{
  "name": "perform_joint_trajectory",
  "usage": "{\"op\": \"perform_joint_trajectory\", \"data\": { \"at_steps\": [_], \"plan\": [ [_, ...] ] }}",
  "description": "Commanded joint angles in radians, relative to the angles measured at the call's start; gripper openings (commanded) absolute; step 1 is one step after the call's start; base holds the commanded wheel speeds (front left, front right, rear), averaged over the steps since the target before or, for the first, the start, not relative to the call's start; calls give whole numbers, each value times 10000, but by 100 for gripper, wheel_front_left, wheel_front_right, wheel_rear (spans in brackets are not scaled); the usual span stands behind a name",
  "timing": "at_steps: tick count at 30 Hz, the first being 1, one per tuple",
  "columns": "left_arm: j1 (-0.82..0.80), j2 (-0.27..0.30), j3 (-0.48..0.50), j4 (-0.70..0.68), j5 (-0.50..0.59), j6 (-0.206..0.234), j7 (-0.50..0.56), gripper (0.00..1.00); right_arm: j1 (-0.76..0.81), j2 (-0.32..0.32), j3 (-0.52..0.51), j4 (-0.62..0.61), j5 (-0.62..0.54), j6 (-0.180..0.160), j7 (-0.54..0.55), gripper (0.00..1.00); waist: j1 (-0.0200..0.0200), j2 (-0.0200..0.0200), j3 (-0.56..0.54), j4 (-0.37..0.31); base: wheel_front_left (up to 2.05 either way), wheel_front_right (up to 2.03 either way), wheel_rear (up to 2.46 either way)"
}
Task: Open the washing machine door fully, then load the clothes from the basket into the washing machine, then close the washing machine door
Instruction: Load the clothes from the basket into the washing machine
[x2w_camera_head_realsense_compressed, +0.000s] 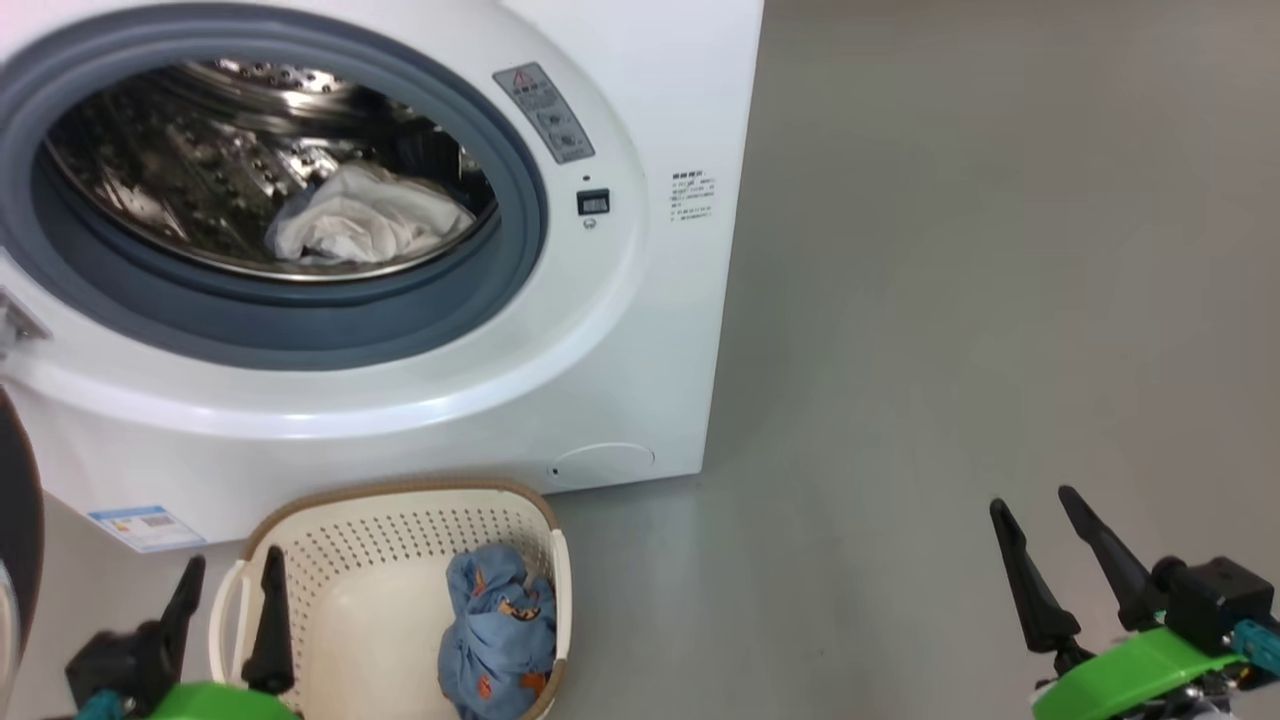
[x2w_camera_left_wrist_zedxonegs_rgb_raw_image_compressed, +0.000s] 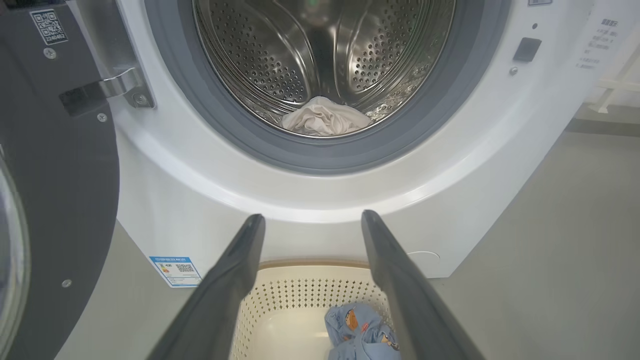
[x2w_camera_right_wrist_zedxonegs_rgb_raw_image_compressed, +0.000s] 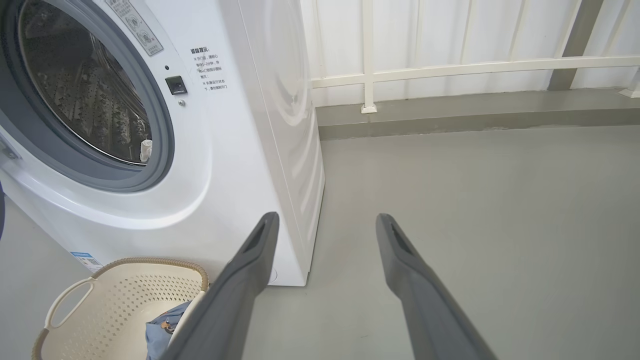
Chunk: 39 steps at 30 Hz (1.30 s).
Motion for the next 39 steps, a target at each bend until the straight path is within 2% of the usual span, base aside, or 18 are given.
{"op": "perform_joint_trajectory", "data": {
  "at_steps": [1,13,39],
  "plan": [
    [142,232,415,-393,69,-25,-63,100,193,-218,119,-244,133,27,-48,100,0,-1,-267,-13,0,0,0],
    [1405,-4,877,-1379,179,-25,-63,100,775,-269,-130,-427,158,27,-48,100,0,-1,-571,-70,0,0,0],
    [1278,-113,954,-1555,157,-25,-63,100,553,-118,-185,-511,43,27,-48,100,0,-1,-244,-34,0,0,0]
  ]
}}
